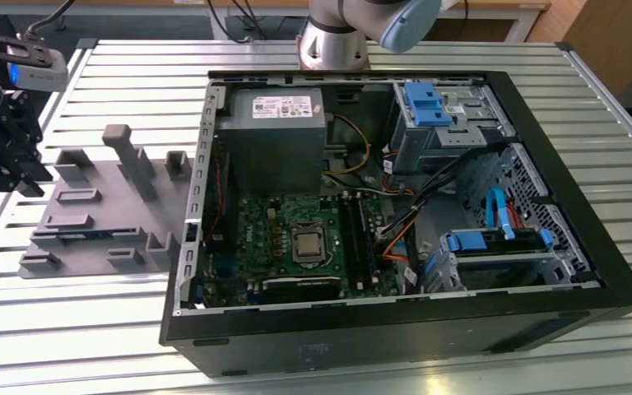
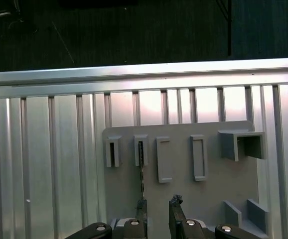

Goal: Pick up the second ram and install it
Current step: 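Pick up the second ram and move it above second insertion slot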

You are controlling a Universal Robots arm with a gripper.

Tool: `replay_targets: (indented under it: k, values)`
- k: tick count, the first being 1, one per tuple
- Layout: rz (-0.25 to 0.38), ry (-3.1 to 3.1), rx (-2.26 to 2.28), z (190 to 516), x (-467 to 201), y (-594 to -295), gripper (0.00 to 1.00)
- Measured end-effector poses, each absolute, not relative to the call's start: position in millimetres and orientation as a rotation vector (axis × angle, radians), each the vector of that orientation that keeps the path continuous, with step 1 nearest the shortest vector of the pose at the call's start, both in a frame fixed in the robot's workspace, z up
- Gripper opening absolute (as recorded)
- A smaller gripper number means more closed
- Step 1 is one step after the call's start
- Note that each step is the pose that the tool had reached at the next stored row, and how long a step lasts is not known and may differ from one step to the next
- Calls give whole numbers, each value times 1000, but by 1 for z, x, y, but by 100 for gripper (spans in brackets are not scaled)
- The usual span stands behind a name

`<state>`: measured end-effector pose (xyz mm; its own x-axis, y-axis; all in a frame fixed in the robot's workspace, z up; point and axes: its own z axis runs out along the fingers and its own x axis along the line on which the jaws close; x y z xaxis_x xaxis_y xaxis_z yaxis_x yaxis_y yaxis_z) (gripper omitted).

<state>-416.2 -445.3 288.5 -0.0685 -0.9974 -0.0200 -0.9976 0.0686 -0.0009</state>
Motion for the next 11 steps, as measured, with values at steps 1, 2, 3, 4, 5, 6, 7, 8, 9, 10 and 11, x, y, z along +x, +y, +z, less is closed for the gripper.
replay_targets:
  k: [1,2,3,4,5,6,7,8,9,10,11]
  values:
    - [20,2285,-2133,288,-416,-445,31]
    - [20,2285,-2133,287,-416,-445,31]
    - [20,2285,-2134,287,-416,-445,31]
    - [20,2285,-2134,286,-416,-446,31]
    - [20,2285,-2134,285,-416,-446,31]
    - [20,2285,-2134,285,-416,-446,31]
    - [20,2285,-2134,284,-416,-446,31]
    - [20,2285,-2134,284,-416,-446,31]
    - [20,2285,-2133,283,-416,-446,31]
    - [20,2285,-2133,283,-416,-446,31]
    - [20,2285,-2133,282,-416,-446,31]
